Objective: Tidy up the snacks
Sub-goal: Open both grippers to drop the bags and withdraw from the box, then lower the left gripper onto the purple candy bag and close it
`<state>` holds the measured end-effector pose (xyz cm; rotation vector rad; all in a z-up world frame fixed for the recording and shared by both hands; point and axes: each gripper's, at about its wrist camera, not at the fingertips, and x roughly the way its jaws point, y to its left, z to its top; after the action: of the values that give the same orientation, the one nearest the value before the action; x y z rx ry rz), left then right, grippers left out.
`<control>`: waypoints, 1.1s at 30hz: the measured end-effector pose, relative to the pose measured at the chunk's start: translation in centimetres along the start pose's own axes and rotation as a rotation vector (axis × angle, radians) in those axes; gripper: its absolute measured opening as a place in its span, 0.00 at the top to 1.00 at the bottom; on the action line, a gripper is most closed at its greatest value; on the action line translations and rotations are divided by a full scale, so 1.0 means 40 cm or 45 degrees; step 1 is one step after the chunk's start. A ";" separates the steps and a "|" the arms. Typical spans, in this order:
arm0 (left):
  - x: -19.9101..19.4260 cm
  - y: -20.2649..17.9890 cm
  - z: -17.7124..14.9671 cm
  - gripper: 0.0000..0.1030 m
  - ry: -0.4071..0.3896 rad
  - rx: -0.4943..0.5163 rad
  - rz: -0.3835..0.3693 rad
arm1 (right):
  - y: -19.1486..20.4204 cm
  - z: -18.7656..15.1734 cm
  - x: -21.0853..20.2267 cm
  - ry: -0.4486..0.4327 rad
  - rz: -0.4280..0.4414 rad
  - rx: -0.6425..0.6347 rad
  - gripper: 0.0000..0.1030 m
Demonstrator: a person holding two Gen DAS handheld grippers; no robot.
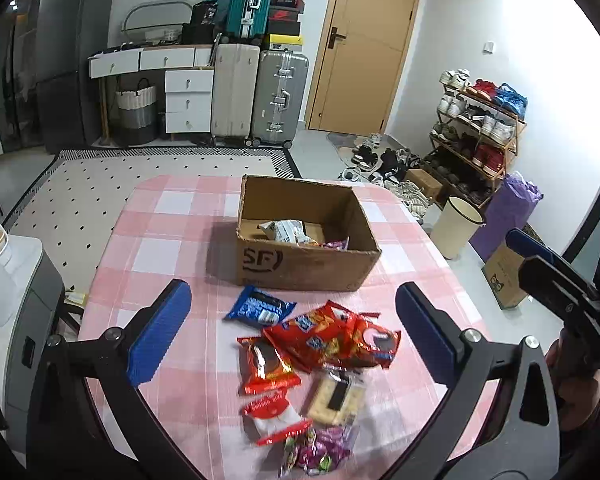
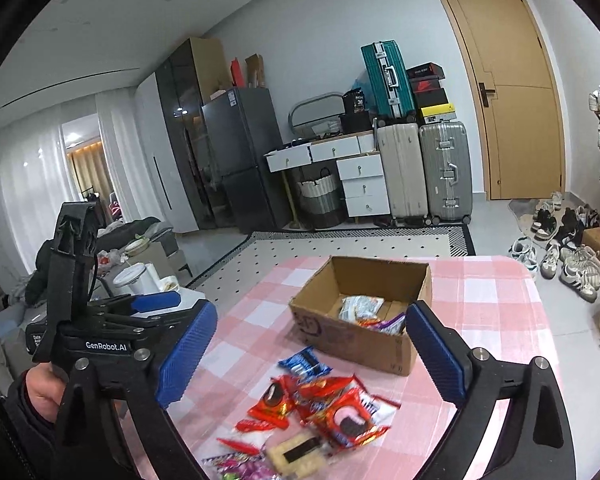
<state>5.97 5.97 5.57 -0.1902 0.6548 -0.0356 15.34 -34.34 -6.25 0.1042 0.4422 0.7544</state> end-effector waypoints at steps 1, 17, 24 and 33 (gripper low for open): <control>-0.011 0.002 -0.012 0.01 -0.003 -0.008 -0.010 | 0.008 -0.011 -0.012 0.000 -0.006 -0.001 0.06; -0.055 -0.023 -0.178 0.01 0.109 0.000 -0.090 | 0.039 -0.189 -0.085 0.083 0.007 0.057 0.03; -0.023 -0.012 -0.259 0.01 0.203 -0.004 -0.084 | 0.037 -0.215 -0.100 0.094 0.008 0.085 0.03; 0.059 0.012 -0.356 0.01 0.348 -0.039 -0.101 | 0.032 -0.243 -0.101 0.115 0.011 0.103 0.03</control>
<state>-0.84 3.89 -6.99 -0.2432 0.9201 -0.1296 7.79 -36.81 -13.30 0.1484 0.5591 0.7518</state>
